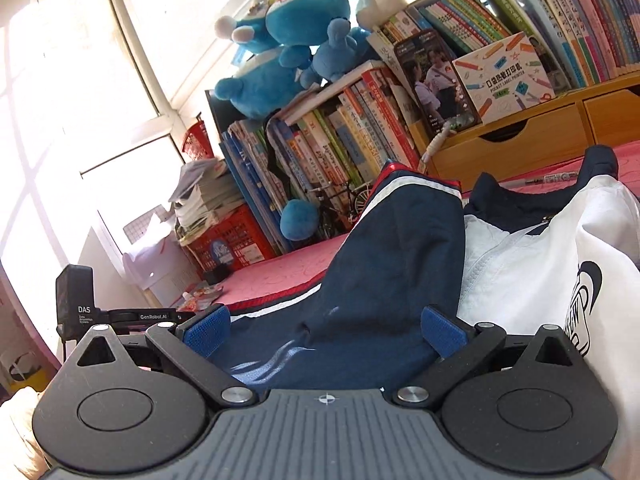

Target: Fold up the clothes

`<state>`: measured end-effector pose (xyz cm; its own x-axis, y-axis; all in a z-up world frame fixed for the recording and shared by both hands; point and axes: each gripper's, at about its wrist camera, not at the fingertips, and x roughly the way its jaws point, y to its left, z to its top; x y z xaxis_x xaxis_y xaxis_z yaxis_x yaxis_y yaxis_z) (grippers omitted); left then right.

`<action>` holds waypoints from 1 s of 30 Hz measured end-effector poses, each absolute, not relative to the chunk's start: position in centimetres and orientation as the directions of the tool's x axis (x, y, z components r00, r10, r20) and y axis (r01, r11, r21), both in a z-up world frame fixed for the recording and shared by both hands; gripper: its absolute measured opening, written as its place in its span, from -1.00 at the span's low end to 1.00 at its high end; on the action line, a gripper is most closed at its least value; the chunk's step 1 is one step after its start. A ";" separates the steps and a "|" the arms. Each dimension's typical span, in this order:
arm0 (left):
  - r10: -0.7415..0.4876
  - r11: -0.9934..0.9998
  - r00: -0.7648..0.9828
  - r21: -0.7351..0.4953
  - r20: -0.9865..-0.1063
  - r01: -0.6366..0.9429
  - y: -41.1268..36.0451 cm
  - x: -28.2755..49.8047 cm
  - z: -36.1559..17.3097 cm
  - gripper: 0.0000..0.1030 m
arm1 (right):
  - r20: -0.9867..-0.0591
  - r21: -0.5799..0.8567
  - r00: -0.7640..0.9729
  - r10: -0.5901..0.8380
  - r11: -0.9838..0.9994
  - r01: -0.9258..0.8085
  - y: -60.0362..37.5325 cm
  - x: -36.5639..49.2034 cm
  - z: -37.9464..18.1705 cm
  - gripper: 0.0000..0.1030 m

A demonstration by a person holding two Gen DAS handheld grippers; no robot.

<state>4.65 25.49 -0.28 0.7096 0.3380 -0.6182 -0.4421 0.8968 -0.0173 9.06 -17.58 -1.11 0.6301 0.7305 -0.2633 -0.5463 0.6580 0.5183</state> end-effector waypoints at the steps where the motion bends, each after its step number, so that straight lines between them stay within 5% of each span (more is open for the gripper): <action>1: 0.291 0.899 0.717 -0.075 -0.633 -0.432 26.2 4.0 -0.6 0.35 | -0.253 0.525 0.633 0.732 0.653 -0.545 -17.8 9.1 -1.0 1.00; 4: 0.229 0.914 0.750 -0.127 -0.621 -0.385 26.2 1.9 -0.8 0.39 | -0.246 0.522 0.643 0.726 0.658 -0.543 -17.9 9.1 -0.8 1.00; 8: 0.086 0.939 0.796 -0.219 -0.600 -0.266 25.1 0.5 -0.7 0.84 | -0.242 0.502 0.658 0.713 0.673 -0.544 -17.9 8.8 -0.6 1.00; 10: 0.037 0.943 0.797 -0.242 -0.603 -0.228 24.3 0.5 -0.9 0.92 | -0.208 0.480 0.696 0.688 0.691 -0.540 -18.2 7.9 -0.2 1.00; 14: 0.016 0.925 0.775 -0.285 -0.632 -0.251 24.2 1.8 -2.0 0.95 | -0.083 0.414 0.787 0.611 0.740 -0.531 -19.4 5.4 0.9 1.00; 19: 0.094 0.877 0.799 -0.330 -0.594 -0.348 24.7 3.7 -2.7 1.00 | -0.126 0.454 0.808 0.575 0.758 -0.469 -20.0 6.6 0.5 1.00; 21: 0.129 0.863 0.803 -0.333 -0.581 -0.380 24.7 4.4 -2.7 0.85 | -0.137 0.474 0.806 0.576 0.753 -0.457 -20.3 6.9 0.3 1.00; 23: 0.145 0.851 0.809 -0.345 -0.570 -0.396 25.0 4.8 -2.7 -0.28 | -0.135 0.474 0.810 0.570 0.755 -0.452 -20.4 6.9 0.3 1.00; 30: 0.232 0.839 0.815 -0.314 -0.531 -0.444 26.8 4.2 -1.8 -0.48 | -0.141 0.459 0.824 0.549 0.774 -0.436 -20.2 6.9 0.3 1.00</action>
